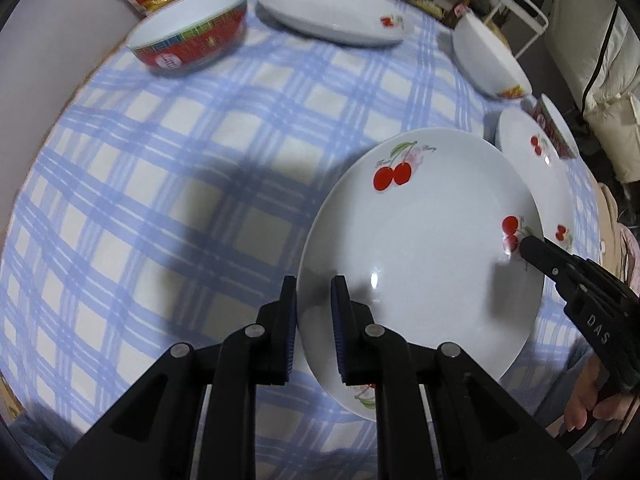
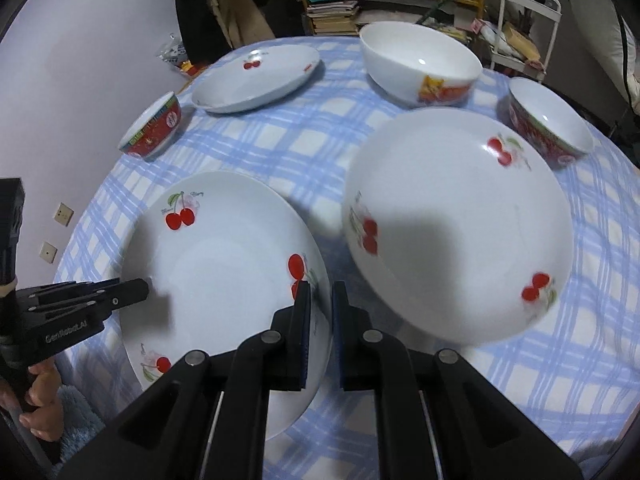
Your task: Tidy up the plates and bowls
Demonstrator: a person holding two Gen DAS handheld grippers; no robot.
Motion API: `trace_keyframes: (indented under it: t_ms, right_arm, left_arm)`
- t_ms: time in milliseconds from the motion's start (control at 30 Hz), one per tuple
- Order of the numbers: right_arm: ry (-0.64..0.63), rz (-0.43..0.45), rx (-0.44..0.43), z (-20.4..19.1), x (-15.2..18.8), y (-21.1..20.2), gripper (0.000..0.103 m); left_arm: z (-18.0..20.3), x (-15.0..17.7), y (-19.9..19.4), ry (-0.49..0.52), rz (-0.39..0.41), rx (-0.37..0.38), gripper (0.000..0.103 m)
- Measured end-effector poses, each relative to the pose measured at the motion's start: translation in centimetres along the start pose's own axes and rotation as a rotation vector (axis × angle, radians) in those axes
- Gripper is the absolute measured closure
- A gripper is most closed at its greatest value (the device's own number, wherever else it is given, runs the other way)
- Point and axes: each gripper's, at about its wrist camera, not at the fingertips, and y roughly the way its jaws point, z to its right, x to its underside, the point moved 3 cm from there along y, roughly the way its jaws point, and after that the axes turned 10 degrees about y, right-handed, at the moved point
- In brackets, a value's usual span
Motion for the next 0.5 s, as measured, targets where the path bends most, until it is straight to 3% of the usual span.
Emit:
trace_keyframes:
  t_ms: [100, 300, 500]
  right_arm:
    - [-0.024, -0.021, 0.056, 0.2, 0.7, 0.7, 0.091]
    - [0.042, -0.062, 0.054, 1.7, 1.6, 1.4, 0.090]
    - [0.051, -0.061, 0.050, 2.1, 2.4, 0.7, 0.091]
  left_arm:
    - [0.3, 0.0, 0.4, 0.000, -0.008, 0.006, 0.088]
    - [0.6, 0.1, 0.3, -0.009, -0.007, 0.055, 0.088]
    - [1.0, 0.0, 0.7, 0.012, -0.019, 0.045, 0.088]
